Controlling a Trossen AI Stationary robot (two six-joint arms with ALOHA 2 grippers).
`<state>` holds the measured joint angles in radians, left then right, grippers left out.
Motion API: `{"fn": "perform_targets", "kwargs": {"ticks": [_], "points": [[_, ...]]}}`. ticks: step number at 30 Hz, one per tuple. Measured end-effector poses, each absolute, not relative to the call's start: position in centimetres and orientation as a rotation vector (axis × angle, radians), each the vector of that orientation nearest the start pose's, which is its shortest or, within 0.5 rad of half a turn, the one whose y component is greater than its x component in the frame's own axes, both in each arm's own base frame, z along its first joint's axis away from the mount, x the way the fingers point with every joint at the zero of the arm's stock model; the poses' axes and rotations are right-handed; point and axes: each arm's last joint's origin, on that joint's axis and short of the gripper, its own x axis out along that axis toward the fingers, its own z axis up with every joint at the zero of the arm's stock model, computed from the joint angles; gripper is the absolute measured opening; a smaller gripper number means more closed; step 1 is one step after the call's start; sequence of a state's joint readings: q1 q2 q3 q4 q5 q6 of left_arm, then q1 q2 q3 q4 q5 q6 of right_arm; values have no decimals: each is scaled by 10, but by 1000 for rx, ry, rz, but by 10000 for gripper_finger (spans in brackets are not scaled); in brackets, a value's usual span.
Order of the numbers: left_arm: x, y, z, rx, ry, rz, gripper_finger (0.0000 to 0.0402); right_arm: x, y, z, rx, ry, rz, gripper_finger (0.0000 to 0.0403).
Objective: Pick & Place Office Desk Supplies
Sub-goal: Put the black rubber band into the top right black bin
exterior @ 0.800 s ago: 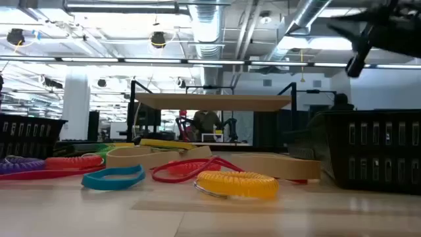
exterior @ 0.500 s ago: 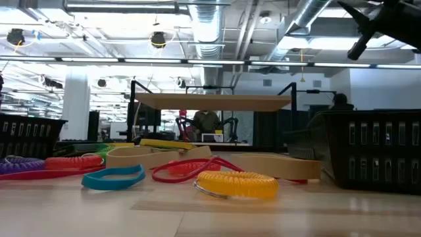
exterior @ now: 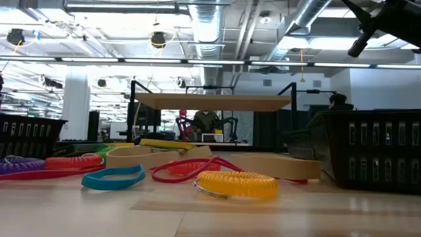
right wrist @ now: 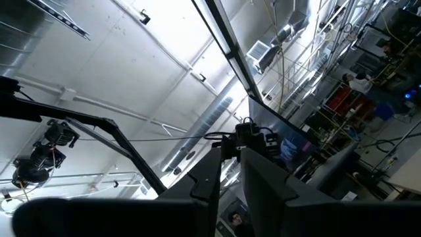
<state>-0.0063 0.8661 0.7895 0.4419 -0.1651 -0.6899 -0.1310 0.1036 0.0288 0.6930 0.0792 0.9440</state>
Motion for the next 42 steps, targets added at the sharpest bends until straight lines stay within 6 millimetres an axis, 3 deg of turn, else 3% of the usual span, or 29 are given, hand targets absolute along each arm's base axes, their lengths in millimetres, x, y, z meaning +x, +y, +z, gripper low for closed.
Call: {"fn": "perform_targets", "kwargs": {"ticks": [16,24,28,33,38,42], "points": [[188,3,380,-713,-403,19,204,83,-13,230,890,-669,106,59],[188,3,379,-682,-393,28,204,68,-11,278,617,-748,45,59],[190,3,374,-652,-335,52,204,71,-10,282,593,-564,44,59],[191,3,371,-678,-301,60,204,77,-9,271,641,-229,-12,59],[191,3,370,-697,-286,42,204,73,-8,281,670,-201,-23,59],[193,0,362,-636,-178,-5,204,70,-8,286,655,-217,-18,59]]}}
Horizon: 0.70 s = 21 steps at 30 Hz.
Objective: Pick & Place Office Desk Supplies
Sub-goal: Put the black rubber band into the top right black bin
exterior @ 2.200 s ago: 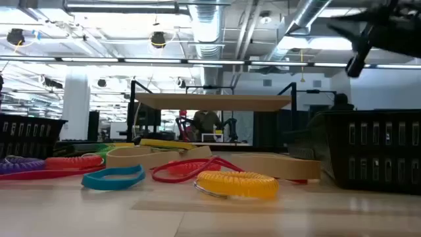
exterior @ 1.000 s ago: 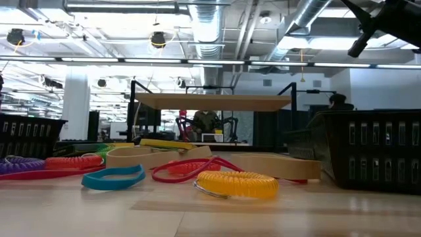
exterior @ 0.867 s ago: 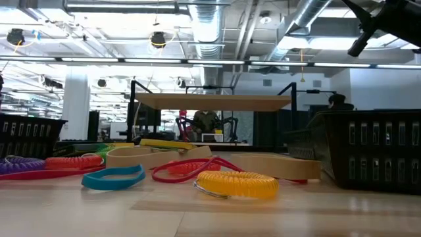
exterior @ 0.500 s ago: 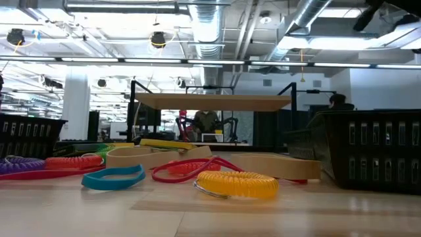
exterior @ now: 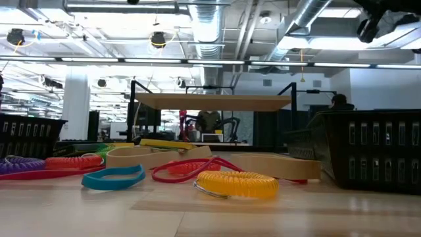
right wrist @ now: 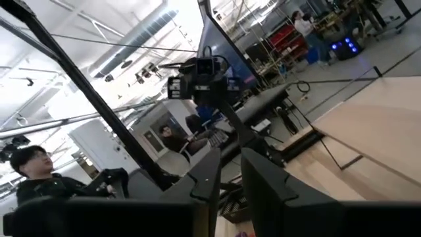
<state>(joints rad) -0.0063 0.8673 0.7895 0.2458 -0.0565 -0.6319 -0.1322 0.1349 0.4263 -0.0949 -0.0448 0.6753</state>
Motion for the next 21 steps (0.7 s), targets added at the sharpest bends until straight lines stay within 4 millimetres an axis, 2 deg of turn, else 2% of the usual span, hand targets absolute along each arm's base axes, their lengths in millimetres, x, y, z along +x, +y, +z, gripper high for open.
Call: {"fn": "perform_targets", "kwargs": {"ticks": [6,11,15,17,21], "points": [[195,2,360,-630,-173,37,204,72,-9,284,728,-220,-29,59],[197,-8,354,-410,-82,-60,204,73,-7,276,562,-124,-27,59],[197,-10,353,-369,-79,-68,204,75,-8,269,557,-54,-73,59],[195,-9,357,-379,-117,-68,204,76,-8,276,563,-82,-72,59],[189,2,380,-419,-179,-84,204,72,-8,322,473,-156,-55,59]]}}
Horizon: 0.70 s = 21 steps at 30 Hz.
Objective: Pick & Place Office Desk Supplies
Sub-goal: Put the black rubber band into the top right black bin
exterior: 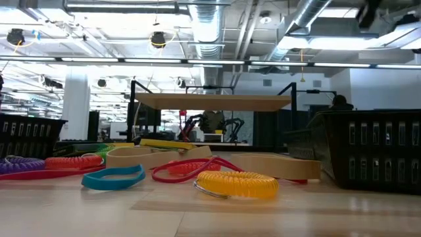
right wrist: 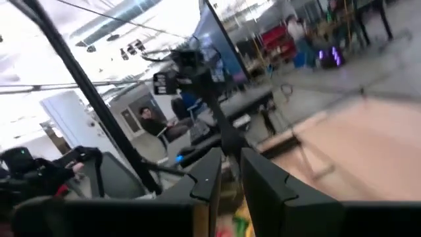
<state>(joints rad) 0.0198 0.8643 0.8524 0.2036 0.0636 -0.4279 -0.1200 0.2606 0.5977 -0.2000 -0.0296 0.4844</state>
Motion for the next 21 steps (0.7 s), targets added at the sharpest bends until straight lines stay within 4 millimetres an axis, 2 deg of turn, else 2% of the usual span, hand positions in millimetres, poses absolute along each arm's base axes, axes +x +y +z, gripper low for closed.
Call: {"fn": "perform_targets", "kwargs": {"ticks": [4,8,13,17,21], "points": [[184,18,412,-413,-190,-84,204,78,-9,383,363,-112,-81,59],[178,38,454,-383,-191,-91,204,97,-15,449,266,-3,-140,59],[185,61,502,-335,-142,-164,204,117,-23,528,104,63,-158,59],[193,73,528,-286,-60,-201,204,129,-26,571,38,66,-147,59],[190,83,553,-253,-33,-174,204,134,-28,596,33,46,-145,59]]}}
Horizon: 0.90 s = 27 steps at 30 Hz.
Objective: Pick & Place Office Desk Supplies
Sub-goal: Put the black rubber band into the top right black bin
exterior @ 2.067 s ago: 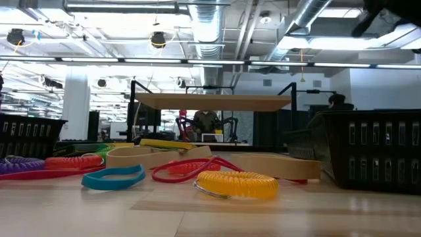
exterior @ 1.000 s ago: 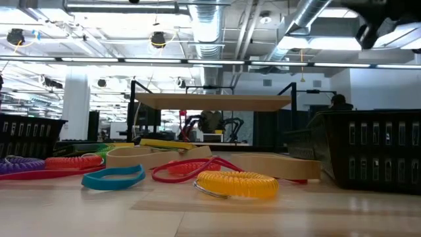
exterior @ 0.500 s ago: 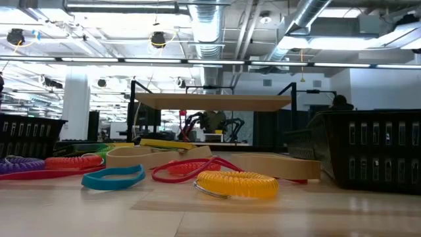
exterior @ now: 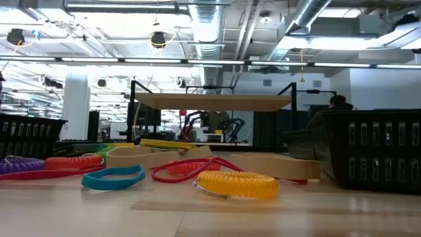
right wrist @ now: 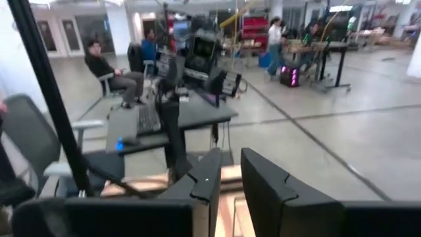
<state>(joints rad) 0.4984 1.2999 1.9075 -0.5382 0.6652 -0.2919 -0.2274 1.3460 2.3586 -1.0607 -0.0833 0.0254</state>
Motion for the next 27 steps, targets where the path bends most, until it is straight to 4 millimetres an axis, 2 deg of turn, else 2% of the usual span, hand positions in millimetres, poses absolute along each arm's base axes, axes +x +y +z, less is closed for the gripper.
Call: {"fn": "perform_targets", "kwargs": {"ticks": [1,3,5,10,14,21,27], "points": [[187,84,561,-242,-46,-174,204,139,-30,595,34,47,-144,59],[179,82,577,-211,-83,-201,204,134,-28,596,52,-11,-117,59],[169,78,593,-169,-131,-230,204,140,-31,594,65,-19,-119,59],[145,69,622,-142,-220,-262,204,133,-29,606,58,-113,-99,59],[134,63,629,-169,-211,-338,204,122,-26,616,45,-175,-91,59],[131,61,622,-240,-127,-340,204,100,-21,629,27,-305,-88,59],[110,47,637,-50,-269,-355,204,85,-17,632,27,-338,-87,59]]}}
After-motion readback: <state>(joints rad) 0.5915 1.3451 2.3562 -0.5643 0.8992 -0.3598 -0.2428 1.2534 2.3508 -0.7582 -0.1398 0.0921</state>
